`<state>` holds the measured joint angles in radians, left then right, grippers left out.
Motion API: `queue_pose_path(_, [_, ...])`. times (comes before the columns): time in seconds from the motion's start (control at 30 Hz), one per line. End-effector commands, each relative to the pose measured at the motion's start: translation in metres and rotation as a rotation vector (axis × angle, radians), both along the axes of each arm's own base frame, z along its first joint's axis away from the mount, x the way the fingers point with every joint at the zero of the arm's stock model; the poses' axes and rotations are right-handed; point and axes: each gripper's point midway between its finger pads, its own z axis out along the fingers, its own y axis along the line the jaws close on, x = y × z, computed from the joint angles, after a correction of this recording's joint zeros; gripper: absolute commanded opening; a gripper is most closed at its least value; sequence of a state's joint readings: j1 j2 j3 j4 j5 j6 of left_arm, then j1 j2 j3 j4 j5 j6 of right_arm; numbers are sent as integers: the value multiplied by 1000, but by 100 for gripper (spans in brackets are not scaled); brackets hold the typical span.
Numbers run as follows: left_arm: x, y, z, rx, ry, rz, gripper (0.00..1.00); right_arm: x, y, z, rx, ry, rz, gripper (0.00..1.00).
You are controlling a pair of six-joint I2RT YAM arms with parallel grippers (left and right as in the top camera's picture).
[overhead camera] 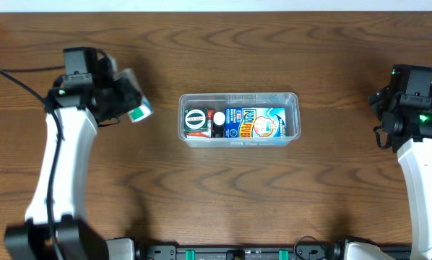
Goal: Pack container
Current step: 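Carry the white packet with left gripper over the container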
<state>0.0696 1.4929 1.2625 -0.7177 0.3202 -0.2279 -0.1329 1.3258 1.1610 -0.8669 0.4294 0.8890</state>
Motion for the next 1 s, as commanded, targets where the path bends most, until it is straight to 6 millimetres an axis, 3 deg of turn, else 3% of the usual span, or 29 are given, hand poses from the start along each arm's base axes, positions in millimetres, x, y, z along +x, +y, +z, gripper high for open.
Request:
queue_pose_path(0.0, [1,-43,44,69,-181,-244,42,-1,-3,3,-4,-11,-23,99])
queue_pose_path(0.2, [-8,-130,75,153,-395,-591,42,-1,-3,3,-4,-11,-23,99])
queue_pose_path(0.4, [-21,-194,71,283,-508,-856,42,-1,-3,3,-4,-11,-23,99])
queue_pose_path(0.6, [-41,-244,40,358,-531,-1128,42,-1,-3,3,-3,-11,-23,99])
queue_pose_path(0.97, [-53,-300,-36,459,-506,-1428,40,-1,-3,3,-3,-11,-23,99])
